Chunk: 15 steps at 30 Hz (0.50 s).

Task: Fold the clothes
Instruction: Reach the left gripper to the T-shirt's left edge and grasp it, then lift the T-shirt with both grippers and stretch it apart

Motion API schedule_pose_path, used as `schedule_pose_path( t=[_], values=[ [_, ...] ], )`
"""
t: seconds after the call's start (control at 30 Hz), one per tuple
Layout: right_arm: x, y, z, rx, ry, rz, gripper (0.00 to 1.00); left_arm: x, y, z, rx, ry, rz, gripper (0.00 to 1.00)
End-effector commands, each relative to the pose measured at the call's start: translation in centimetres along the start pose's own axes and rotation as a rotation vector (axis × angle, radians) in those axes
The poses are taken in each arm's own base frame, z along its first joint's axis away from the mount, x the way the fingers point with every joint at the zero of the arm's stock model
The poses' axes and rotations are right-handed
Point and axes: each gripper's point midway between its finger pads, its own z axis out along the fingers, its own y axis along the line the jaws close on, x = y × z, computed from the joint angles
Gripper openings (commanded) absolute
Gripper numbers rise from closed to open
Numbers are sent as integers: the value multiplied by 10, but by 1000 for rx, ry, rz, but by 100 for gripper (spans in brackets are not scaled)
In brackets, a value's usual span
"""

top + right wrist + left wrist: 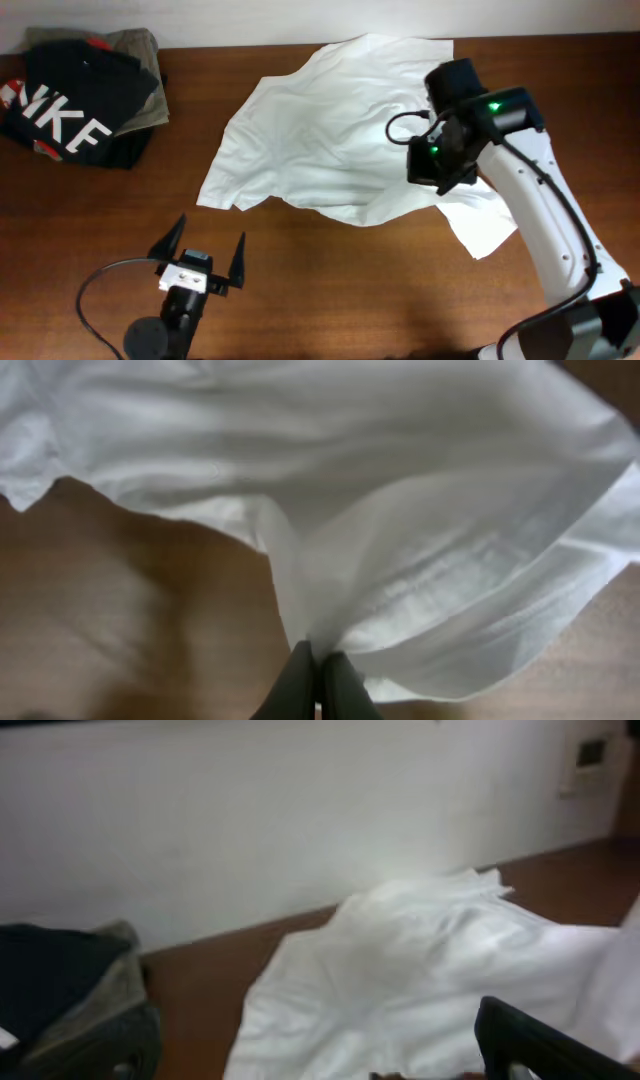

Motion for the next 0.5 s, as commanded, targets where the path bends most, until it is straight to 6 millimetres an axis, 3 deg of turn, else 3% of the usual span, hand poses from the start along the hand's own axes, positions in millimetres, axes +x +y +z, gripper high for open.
schedule_pose_path(
  t=[0.0,0.1,0.17,0.3,0.4,0.47],
  values=[
    [-8,-1,-11,26,-72,14,4,-35,-3,3,54,51,-12,99],
    [-8,5,-11,-6,-69,11,4,-18,20,17,-27,352,-36,99],
    [-8,6,-11,-12,-66,11,4,-5,25,27,11,565,-3,99],
    [-5,10,-11,-35,-51,6,4,10,28,74,100,832,-126,99],
    [-2,14,-11,-57,-36,6,4,33,62,96,-182,979,-353,99],
    [0,13,-11,-53,-27,4,4,48,71,103,-228,1093,-370,99]
  ],
)
